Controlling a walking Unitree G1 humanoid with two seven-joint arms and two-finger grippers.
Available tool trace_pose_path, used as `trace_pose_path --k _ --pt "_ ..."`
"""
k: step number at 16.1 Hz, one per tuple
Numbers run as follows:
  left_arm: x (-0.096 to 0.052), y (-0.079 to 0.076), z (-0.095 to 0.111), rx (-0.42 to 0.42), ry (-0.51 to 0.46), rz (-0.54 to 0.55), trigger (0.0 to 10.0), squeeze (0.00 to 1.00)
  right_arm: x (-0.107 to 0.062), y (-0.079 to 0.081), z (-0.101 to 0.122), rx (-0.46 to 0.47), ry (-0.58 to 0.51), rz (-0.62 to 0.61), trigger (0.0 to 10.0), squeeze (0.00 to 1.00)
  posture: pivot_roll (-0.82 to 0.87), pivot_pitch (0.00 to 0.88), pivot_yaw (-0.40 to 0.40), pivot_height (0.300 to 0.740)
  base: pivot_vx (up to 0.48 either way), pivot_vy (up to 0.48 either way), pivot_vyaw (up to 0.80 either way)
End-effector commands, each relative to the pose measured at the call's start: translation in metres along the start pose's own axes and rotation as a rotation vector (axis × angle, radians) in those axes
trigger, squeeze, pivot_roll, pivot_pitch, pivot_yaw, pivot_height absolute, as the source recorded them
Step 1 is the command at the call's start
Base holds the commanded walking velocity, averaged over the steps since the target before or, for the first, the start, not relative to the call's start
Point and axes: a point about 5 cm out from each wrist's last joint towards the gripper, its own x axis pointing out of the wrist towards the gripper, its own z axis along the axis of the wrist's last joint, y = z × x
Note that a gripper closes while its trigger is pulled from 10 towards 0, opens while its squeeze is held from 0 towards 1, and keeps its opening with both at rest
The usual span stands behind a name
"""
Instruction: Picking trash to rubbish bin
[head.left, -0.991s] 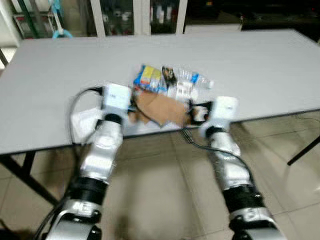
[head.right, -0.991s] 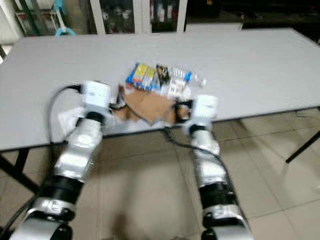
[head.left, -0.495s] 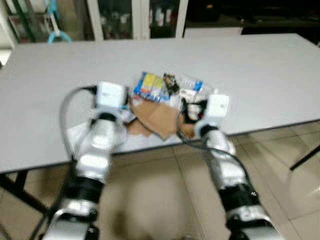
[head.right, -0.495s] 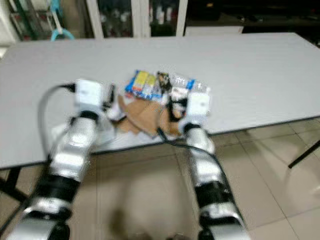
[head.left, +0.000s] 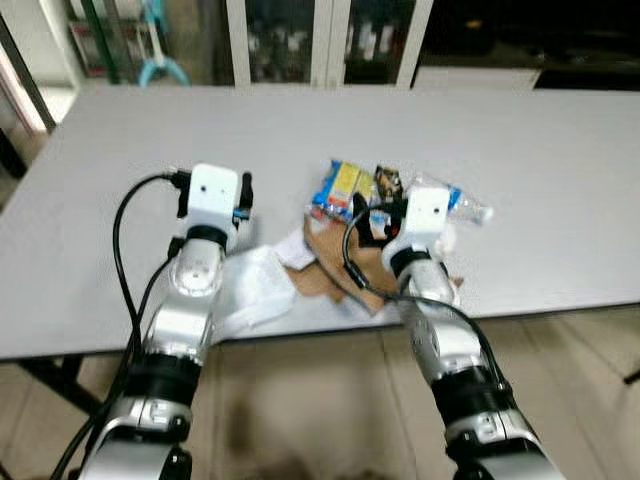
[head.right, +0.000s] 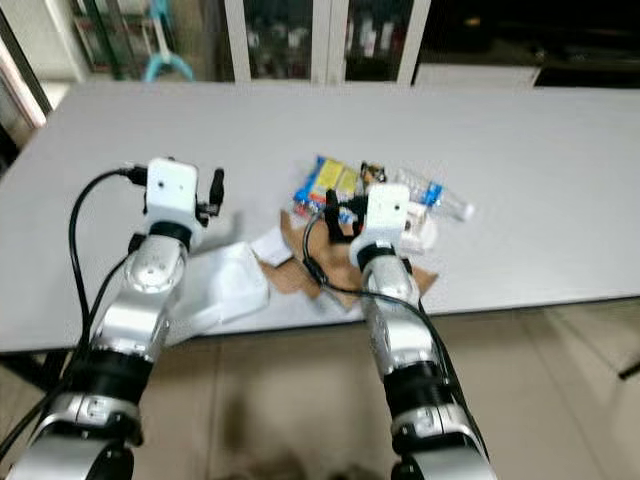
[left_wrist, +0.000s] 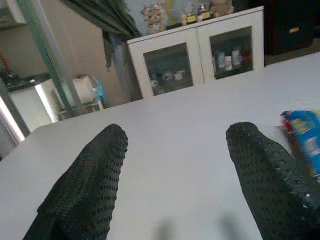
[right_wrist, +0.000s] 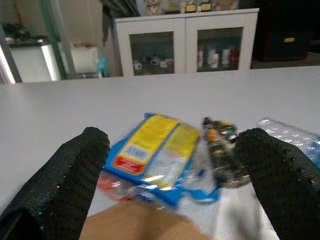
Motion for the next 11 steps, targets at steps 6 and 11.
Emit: trace_pose_path --k 6,11 --pt "-0.0017 -0.0148 0.0035 -0.034 -0.016 -0.04 10.0 0.0 -0.0016 -0.0089 0.0012 0.012 -0.007 -0.03 10.0 0.0 -0.05 0.027 -0.065 0.74 0.122 0.0 0.0" --pt "-0.0008 -0.0164 0.0047 -0.01 -0.022 -0.042 10.0 0.0 -0.0047 -0.0061 -0.0012 -0.032 0.005 0.005 10.0 0.0 -0.05 0.018 -0.069 0.74 0.0 -0.142 0.14"
